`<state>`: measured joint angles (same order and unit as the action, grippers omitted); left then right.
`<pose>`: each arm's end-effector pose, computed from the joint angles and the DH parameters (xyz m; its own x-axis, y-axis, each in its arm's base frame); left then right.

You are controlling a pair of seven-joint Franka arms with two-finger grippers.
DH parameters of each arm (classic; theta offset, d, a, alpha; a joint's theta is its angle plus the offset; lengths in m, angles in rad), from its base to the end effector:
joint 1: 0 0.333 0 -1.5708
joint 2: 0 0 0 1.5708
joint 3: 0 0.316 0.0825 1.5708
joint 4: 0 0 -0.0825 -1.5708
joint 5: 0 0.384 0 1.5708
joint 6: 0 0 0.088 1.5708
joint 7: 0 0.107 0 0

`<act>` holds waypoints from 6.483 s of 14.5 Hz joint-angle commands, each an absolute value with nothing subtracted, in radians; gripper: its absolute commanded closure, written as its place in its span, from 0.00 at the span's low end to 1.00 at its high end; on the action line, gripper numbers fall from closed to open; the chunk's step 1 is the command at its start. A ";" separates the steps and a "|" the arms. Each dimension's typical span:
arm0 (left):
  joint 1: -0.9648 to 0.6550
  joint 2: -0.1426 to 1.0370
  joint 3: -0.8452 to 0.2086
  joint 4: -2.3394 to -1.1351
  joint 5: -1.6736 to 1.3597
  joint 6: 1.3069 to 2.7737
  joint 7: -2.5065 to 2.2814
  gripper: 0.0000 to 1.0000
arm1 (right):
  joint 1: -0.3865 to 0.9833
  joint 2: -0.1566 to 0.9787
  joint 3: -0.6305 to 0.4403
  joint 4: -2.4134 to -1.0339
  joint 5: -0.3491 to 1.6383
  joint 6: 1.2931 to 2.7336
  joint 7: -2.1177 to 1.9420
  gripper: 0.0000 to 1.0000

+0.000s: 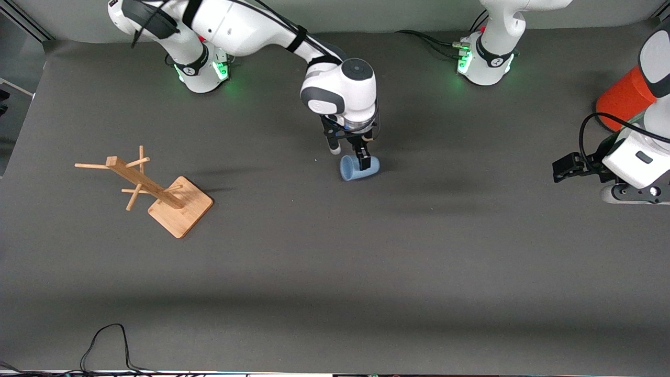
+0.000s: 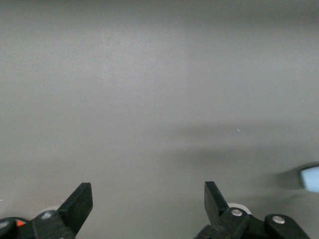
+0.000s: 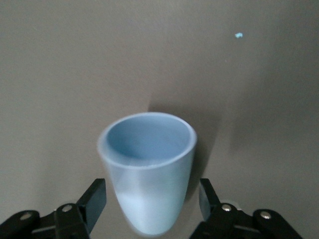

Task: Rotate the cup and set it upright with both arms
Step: 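Carry the blue cup to the middle of the table with the right gripper, then lower the blue cup onto the table and open the right gripper, then withdraw the right gripper while the left gripper reaches toward the cup, then grasp the lying blue cup by its rim with the left gripper, then rotate the blue cup upright and set it down with the left gripper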

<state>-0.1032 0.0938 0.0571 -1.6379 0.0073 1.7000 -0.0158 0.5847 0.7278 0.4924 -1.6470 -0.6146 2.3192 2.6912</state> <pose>0.5879 -0.0277 0.5502 0.9990 -0.0313 -0.0313 -0.0317 -0.9994 -0.0131 0.3736 0.5804 0.2300 0.2486 -0.9683 0.0255 -0.9566 -0.2496 -0.1505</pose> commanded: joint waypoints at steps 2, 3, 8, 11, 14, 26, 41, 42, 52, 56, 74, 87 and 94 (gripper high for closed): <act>-0.110 0.101 0.063 -1.624 0.012 1.695 -0.002 0.00 | 0.610 0.779 0.489 -1.601 -0.666 2.312 2.726 0.16; -0.110 0.101 0.063 -1.624 0.012 1.695 -0.002 0.00 | 0.612 0.781 0.489 -1.601 -0.669 2.312 2.733 0.16; -0.110 0.107 0.063 -1.624 0.012 1.695 0.002 0.00 | 0.611 0.778 0.489 -1.572 -0.664 2.307 2.735 0.14; -0.110 0.107 0.063 -1.624 0.012 1.695 -0.002 0.00 | 0.611 0.761 0.492 -1.543 -0.666 2.269 2.721 0.00; -0.117 0.107 0.063 -1.624 0.012 1.697 -0.008 0.00 | 0.592 0.749 0.547 -1.450 -0.654 2.082 2.618 0.00; -0.397 0.320 0.061 -1.424 0.034 1.698 -0.280 0.00 | 0.183 0.381 0.582 -1.430 -0.255 1.845 1.727 0.00; -0.705 0.811 -0.071 -1.166 0.296 1.795 -0.836 0.00 | 0.183 0.049 -0.121 -1.491 0.084 1.583 0.353 0.00; -0.722 0.827 -0.071 -1.166 0.298 1.796 -0.838 0.00 | 0.183 0.032 -0.133 -1.512 0.084 1.583 0.315 0.00; -0.813 0.962 -0.109 -1.147 0.382 1.717 -0.617 0.06 | 0.146 -0.028 -0.137 -1.637 0.083 1.658 0.187 0.00; -0.813 0.960 -0.130 -1.131 0.382 1.637 -0.430 0.09 | 0.147 0.006 -0.126 -1.635 0.072 1.670 0.181 0.00; -0.717 0.735 -0.126 -1.126 0.411 1.450 -0.225 1.00 | 0.153 -0.005 -0.133 -1.643 0.057 1.680 0.118 0.00; -0.506 0.203 -0.048 -1.871 0.086 2.263 -0.550 1.00 | 0.156 -0.006 -0.133 -1.638 0.063 1.684 0.120 0.00; -0.518 0.314 -0.046 -2.017 0.113 2.647 -0.731 1.00 | 0.155 -0.003 -0.133 -1.638 0.063 1.687 0.118 0.00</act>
<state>-0.4983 0.2931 -0.0585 -2.0091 0.0982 2.6010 -0.6640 0.1520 0.0064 -0.1306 -1.6348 0.0576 1.6804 0.1319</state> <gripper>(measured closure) 0.921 0.000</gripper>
